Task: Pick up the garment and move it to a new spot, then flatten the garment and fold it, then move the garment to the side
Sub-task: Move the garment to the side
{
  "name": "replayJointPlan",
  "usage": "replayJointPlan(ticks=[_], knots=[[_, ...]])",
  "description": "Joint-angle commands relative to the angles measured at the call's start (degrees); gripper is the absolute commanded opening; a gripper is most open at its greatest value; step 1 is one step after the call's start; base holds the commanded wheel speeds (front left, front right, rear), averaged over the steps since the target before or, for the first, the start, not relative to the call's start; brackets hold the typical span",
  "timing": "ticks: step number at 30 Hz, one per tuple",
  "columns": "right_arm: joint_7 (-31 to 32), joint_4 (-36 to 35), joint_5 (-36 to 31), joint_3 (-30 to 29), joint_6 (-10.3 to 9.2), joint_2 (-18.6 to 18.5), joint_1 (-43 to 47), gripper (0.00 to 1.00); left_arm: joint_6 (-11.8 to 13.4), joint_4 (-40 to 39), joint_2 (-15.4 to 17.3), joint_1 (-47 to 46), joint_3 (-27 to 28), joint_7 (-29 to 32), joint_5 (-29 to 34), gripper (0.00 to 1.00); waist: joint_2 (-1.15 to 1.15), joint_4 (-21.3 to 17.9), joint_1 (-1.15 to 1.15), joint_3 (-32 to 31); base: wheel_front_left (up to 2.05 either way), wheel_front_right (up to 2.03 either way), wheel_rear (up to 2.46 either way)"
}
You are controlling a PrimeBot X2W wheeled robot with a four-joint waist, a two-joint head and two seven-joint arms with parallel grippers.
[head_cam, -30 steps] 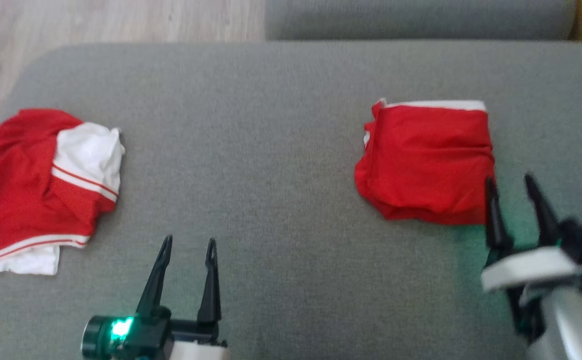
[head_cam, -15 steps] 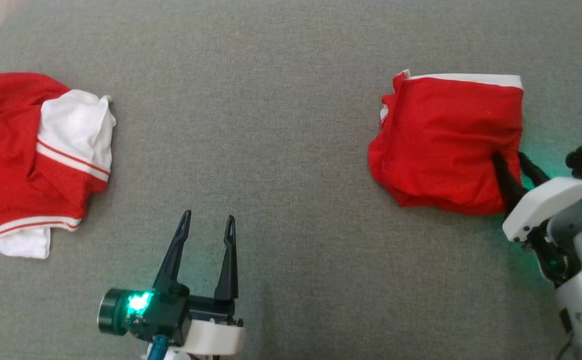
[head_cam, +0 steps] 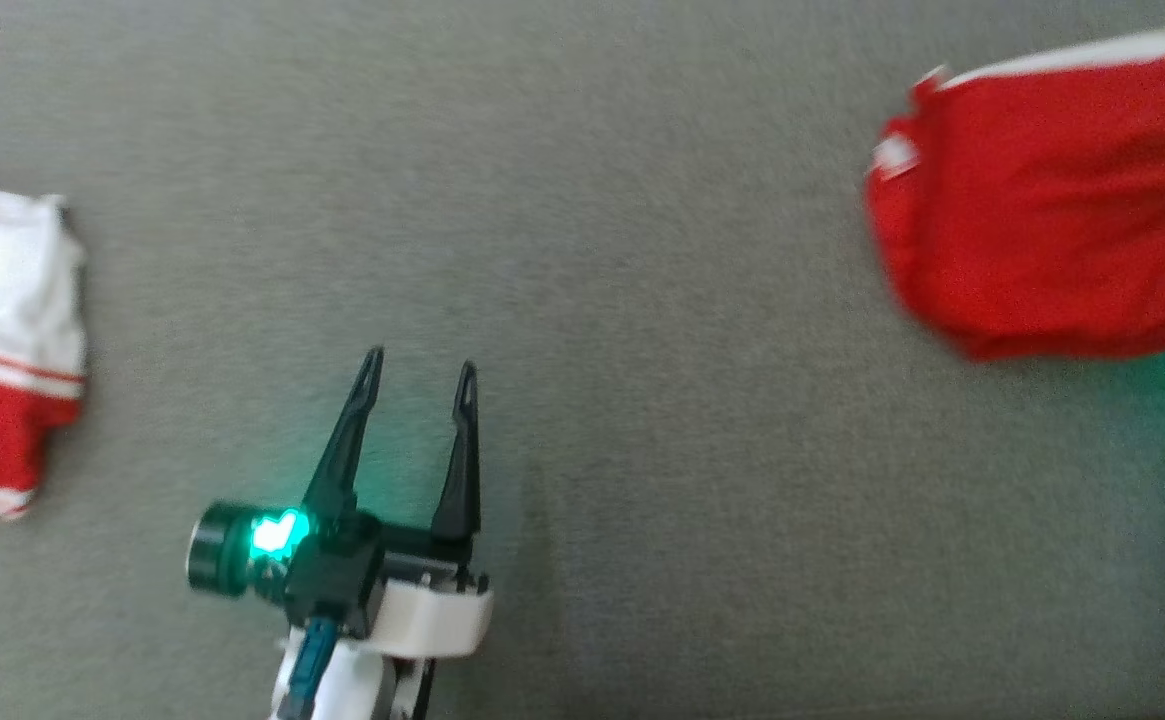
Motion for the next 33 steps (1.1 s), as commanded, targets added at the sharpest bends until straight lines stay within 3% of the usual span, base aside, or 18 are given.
replayJointPlan(ticks=[1, 11, 15, 22, 23, 24, 25, 29, 33], knots=[[-0.02, -2.15, -0.09, -0.64, -0.04, -2.71, -1.22, 0.0, -0.23, -1.79, -0.03, -1.57, 1.64, -0.29, 0.81, 1.0, 0.0, -3.52, 0.0, 3.77, 0.0, 0.0, 0.0], [-1.96, -2.3, -0.77, -7.33, -0.04, -13.91, -4.54, 0.0, -2.5, -1.17, 1.77, -10.21, 0.31, -0.29, 3.68, 1.0, 0.0, -7.42, 0.0, 13.18, 0.0, 0.0, 0.0], [-3.21, -1.73, -3.94, -10.67, -0.04, -15.48, -5.65, 0.0, -2.79, -0.95, 2.06, -12.01, -0.22, -0.29, 3.69, 1.0, 0.0, -7.53, 0.0, 15.28, 0.0, 0.0, 0.0], [-3.13, -2.17, -10.86, -17.45, -0.04, -15.04, -6.13, 0.0, -2.74, -0.41, 2.25, -13.0, -0.98, -0.29, 3.21, 1.0, 0.0, -6.63, 0.0, 16.86, 0.0, 0.0, 0.0], [-3.08, -2.23, -11.99, -18.26, -0.04, -14.74, -6.22, 0.06, -2.73, -0.33, 2.25, -13.07, -1.04, -0.29, 3.12, 1.0, 0.0, -6.46, 0.0, 16.79, 0.0, 0.0, 0.0], [-3.0, -2.28, -13.2, -18.98, -0.04, -14.27, -6.31, 0.6, -2.67, -0.25, 2.22, -13.14, -1.09, -0.29, 3.06, 1.0, 0.0, -6.23, 0.0, 16.6, 0.0, 0.0, 0.0], [-2.95, -2.42, -14.45, -19.55, -0.04, -13.65, -6.4, 1.0, -2.58, -0.22, 2.17, -13.19, -1.12, -0.29, 2.95, 1.0, 0.0, -5.99, 0.0, 16.3, 0.0, 0.0, 0.0], [-4.1, -4.37, -18.53, -19.85, -0.04, -9.83, -6.13, 1.0, -2.21, -0.41, 1.86, -12.76, -1.08, -0.29, 2.29, 1.0, 0.0, -4.91, 0.0, 13.65, 0.0, 0.0, 0.0], [-6.17, -7.32, -19.91, -16.29, -0.04, -3.9, -4.6, 1.0, -1.92, -0.47, 1.44, -11.04, -0.75, -0.29, 1.16, 1.0, 0.0, -3.6, 0.0, 8.91, 0.0, 0.0, 0.0]])
